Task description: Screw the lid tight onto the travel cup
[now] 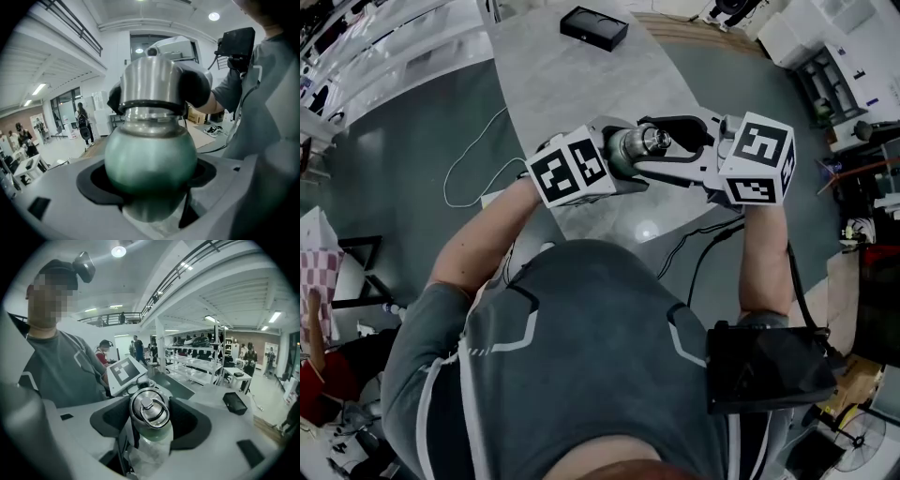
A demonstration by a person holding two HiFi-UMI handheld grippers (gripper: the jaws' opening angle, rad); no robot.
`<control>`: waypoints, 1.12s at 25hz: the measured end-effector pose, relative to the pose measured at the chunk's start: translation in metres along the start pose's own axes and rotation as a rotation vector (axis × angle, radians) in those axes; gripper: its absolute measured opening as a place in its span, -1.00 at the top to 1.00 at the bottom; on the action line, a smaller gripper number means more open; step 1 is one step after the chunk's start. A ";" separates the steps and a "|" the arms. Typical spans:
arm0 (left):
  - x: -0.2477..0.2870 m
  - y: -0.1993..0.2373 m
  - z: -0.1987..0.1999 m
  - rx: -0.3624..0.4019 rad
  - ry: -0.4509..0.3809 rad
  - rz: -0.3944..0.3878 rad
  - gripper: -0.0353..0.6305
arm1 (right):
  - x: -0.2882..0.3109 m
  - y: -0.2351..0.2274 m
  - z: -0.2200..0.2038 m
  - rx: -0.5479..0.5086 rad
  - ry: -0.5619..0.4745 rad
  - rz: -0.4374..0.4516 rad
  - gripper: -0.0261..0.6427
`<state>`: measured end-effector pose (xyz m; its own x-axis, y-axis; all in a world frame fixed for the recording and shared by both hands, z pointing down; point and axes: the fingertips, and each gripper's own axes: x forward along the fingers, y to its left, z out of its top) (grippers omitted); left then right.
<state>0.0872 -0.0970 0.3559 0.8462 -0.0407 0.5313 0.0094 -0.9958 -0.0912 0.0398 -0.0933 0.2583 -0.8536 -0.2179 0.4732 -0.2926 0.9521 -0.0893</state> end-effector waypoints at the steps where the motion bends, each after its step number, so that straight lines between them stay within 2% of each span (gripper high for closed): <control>1: 0.001 0.002 -0.001 -0.013 0.003 0.012 -0.30 | 0.000 -0.003 -0.002 0.008 0.012 -0.016 0.09; 6: 0.005 0.014 -0.012 -0.024 0.059 0.094 -0.30 | 0.005 -0.011 -0.010 0.009 0.071 -0.091 0.09; 12: 0.008 0.013 -0.018 0.052 0.114 0.086 -0.30 | 0.011 -0.008 -0.019 -0.042 0.171 -0.022 0.09; 15: 0.002 0.016 -0.019 0.036 0.099 0.091 -0.30 | 0.016 -0.011 -0.012 0.011 0.123 -0.021 0.09; 18: -0.002 0.023 -0.025 0.010 0.109 0.134 -0.30 | 0.022 -0.017 -0.008 0.080 0.056 -0.084 0.09; 20: -0.003 0.024 -0.030 -0.015 0.110 0.137 -0.30 | 0.025 -0.021 -0.009 0.131 0.001 -0.118 0.09; 23: -0.004 0.019 -0.029 -0.002 0.082 0.078 -0.30 | 0.025 -0.017 -0.008 0.099 -0.051 -0.088 0.09; 28: -0.014 -0.011 -0.009 0.084 -0.007 -0.089 -0.30 | 0.013 0.016 0.003 -0.113 -0.041 0.101 0.09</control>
<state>0.0705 -0.0865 0.3574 0.8437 0.0486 0.5347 0.1292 -0.9850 -0.1143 0.0229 -0.0816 0.2608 -0.8940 -0.1260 0.4300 -0.1555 0.9872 -0.0340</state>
